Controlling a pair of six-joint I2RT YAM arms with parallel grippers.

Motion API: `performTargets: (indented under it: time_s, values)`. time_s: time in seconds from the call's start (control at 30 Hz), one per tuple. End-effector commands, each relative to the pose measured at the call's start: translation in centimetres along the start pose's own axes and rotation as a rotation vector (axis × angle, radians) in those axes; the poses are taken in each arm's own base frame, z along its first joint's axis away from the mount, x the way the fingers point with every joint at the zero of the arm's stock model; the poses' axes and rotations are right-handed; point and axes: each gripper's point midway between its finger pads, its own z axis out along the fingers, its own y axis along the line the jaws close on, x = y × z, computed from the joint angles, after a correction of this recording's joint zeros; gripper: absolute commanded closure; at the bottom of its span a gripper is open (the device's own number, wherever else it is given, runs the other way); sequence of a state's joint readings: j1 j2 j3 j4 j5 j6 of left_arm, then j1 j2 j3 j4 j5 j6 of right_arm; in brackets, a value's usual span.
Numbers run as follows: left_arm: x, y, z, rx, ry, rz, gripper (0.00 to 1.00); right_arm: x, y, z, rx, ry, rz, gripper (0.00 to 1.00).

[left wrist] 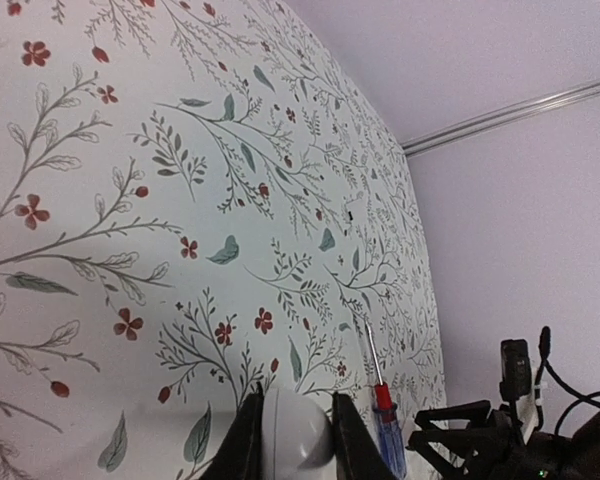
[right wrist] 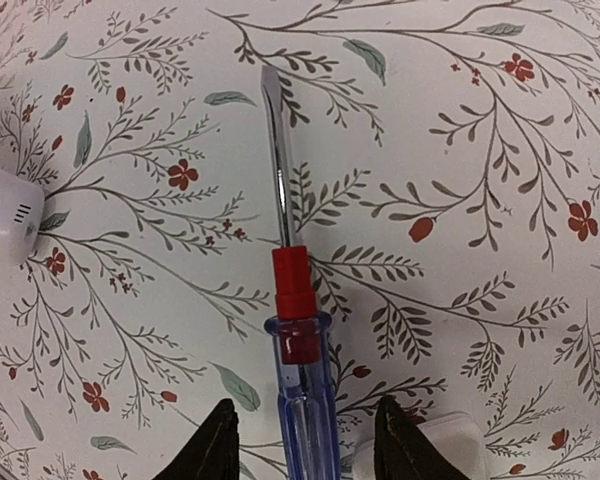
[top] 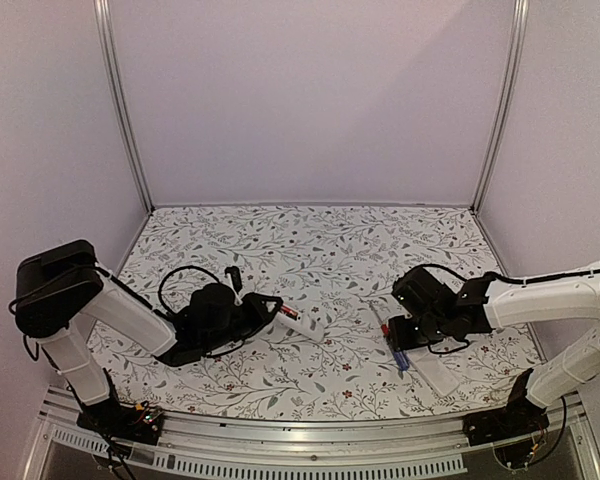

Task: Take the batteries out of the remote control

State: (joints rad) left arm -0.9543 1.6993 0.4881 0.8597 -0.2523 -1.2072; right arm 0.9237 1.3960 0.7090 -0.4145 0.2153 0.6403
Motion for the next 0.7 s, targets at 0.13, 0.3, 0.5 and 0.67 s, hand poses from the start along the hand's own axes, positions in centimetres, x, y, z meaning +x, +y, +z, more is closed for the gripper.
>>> performTargets:
  time_s: [0.13, 0.3, 0.5, 0.67]
  values:
    - [1.4, -1.4, 1.5, 0.026, 0.031, -0.047, 0.94, 0.3, -1.2, 2.0, 0.089, -0.014, -0.01, 0.62]
    - [1.4, -0.9, 1.1, -0.008, 0.042, -0.064, 0.63, 0.2, -0.9, 2.8, 0.082, -0.018, -0.011, 0.64]
    - [1.3, -0.9, 0.8, -0.061, 0.082, -0.04, 0.34, 0.0, -0.2, 3.8, 0.065, -0.025, -0.022, 0.67]
    - [1.1, 0.3, 0.0, -0.12, 0.123, -0.037, 0.17, -0.2, -0.2, 4.4, 0.084, -0.024, -0.025, 0.8]
